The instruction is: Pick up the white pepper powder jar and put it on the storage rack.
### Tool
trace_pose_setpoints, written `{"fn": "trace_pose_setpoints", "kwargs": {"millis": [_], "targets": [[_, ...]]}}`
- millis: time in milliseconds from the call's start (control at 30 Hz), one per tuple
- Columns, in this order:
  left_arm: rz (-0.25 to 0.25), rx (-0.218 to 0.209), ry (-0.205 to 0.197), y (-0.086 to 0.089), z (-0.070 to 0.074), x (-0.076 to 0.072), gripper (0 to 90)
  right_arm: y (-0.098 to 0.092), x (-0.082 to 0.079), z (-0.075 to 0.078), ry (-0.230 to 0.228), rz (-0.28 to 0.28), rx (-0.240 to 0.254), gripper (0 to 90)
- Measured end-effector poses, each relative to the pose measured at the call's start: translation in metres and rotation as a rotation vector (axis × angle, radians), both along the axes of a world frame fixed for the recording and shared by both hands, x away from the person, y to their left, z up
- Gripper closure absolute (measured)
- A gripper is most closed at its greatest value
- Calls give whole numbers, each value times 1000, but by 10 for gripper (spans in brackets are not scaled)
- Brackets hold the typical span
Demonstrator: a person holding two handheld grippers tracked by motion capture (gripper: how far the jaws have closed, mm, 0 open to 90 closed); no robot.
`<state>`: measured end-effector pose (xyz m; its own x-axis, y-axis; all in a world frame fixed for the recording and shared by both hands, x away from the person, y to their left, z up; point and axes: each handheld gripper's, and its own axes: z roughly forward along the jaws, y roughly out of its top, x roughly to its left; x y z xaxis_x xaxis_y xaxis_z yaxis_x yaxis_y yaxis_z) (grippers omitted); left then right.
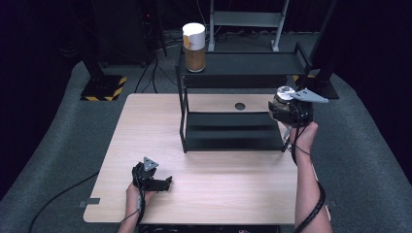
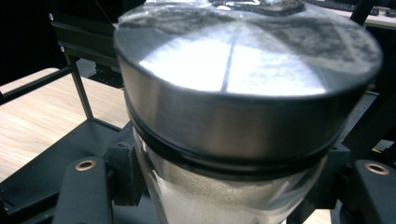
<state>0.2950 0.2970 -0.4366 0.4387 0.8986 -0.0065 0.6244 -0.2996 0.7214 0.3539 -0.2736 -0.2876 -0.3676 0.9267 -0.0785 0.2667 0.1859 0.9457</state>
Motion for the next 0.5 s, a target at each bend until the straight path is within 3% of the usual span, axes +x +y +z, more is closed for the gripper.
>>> {"fn": "trace_pose_setpoints", "kwargs": {"millis": [500], "targets": [[0, 1, 0, 0, 0, 0, 0, 0, 0, 23, -9, -13, -4, 301]]}}
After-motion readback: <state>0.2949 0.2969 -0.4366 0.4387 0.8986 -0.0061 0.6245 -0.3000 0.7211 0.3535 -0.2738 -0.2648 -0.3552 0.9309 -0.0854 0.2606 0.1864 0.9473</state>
